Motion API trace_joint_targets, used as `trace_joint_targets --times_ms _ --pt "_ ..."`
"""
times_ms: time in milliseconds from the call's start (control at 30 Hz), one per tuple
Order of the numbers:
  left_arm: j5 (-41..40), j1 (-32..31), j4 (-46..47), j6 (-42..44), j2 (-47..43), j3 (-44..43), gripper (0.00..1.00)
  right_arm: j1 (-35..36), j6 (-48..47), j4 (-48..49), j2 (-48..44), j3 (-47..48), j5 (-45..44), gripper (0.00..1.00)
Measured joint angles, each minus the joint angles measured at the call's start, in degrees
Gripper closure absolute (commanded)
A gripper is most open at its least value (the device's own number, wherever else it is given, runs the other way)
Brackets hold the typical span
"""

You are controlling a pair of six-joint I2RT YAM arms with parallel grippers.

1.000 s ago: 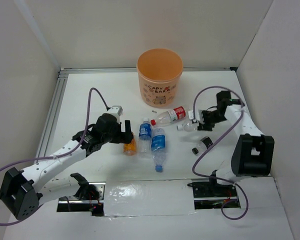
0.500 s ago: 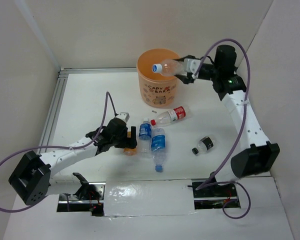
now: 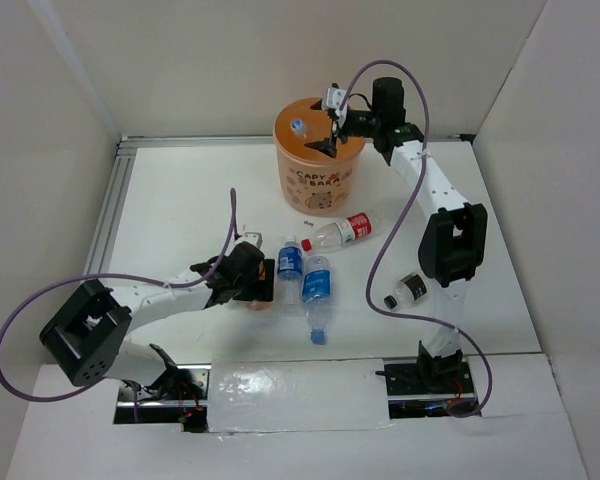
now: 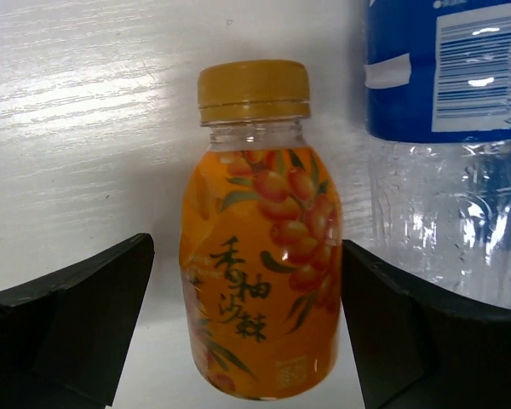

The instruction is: Put the plastic bottles in the bin

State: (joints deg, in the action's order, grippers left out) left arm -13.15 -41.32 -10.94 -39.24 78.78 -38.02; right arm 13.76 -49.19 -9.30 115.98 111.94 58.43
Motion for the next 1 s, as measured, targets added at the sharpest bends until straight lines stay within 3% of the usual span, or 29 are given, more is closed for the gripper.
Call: trace_joint_targets --times_ms 100,233,400,467,567,600,633,733,800,833,867,1000 --pt "-0.55 -0.04 0.74 0.00 1.88 -0.11 0.05 -0.44 2.49 -0.92 1.53 1.46 0.11 0.00" --pt "-1.07 -0.11 2.03 -0.07 3.54 -0.98 0.22 -1.33 5.99 -1.03 0.61 4.17 0.24 0.00" --pt "-0.66 -0.13 3.23 0.26 3.50 -0.81 0.60 -2.71 12.11 -2.16 -5.79 3.72 -4.42 0.00" --pt "-0.35 -0.13 3.26 0.52 2.58 -0.39 0.67 -4.35 14.43 -3.32 -9.68 2.69 -5.64 0.02" --pt "-0.02 -0.33 1.46 2.10 -1.46 -0.39 0.74 -8.59 15.93 -6.60 -14.95 1.33 -5.79 0.60" --pt "0.09 -0.52 0.52 3.15 -3.65 -0.92 0.77 -10.88 16.68 -8.20 -16.98 0.17 -6.05 0.93" --pt "0.33 -0.68 -0.31 3.93 -5.64 -1.88 0.82 -12.57 16.94 -9.97 -18.56 -0.98 -6.21 1.00" --pt "0.72 -1.25 -1.88 7.87 -10.29 -8.79 1.00 -18.75 17.73 -14.56 -23.71 -8.90 -7.19 0.98" --pt "0.63 -1.36 -0.26 10.67 -10.58 -15.87 1.00 -22.64 15.63 -17.81 -26.05 -15.63 -7.10 0.37" --pt "0.57 -1.36 0.07 12.72 -9.31 -20.96 1.00 -24.44 13.31 -20.37 -26.84 -19.56 -6.97 0.18" --pt "0.66 -1.11 1.57 14.36 -7.67 -25.22 1.00 -25.64 10.95 -22.53 -27.17 -22.86 -6.99 0.05" --pt "1.99 1.07 6.05 19.78 3.74 -43.80 1.00 -26.67 1.16 -29.59 -27.50 -34.32 -7.23 0.04"
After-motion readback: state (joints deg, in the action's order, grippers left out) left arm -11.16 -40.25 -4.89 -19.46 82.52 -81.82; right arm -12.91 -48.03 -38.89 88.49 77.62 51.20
